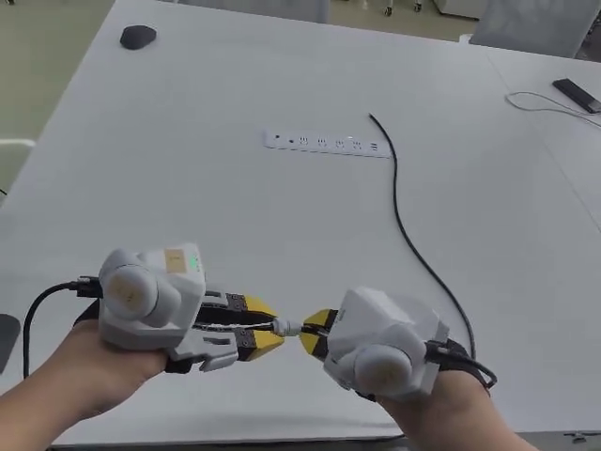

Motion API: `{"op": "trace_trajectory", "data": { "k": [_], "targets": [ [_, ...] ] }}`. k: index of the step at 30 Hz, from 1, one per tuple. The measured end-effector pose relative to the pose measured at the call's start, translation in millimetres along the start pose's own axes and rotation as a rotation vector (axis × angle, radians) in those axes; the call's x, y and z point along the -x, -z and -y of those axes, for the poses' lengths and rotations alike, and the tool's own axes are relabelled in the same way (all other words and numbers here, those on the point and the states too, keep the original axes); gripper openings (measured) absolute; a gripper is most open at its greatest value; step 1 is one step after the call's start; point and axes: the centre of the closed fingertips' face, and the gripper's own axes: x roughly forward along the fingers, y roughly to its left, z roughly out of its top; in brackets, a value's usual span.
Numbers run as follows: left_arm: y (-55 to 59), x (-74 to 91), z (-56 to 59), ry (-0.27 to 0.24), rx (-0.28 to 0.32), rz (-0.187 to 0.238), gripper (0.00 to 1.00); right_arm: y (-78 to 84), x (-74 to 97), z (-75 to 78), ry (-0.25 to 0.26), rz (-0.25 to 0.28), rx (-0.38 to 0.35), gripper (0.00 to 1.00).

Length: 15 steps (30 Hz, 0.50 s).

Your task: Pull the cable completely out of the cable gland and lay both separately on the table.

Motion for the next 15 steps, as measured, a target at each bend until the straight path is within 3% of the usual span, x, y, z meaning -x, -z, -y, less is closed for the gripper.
{"op": "trace_trajectory", "data": {
  "k": [15],
  "targets": [
    [-5.2, 2.8, -6.7, -0.01, 0.005, 0.022, 0.15, 11.3, -0.2, 16.6, 0.046, -0.002, -0.173, 0.0]
  ]
}}
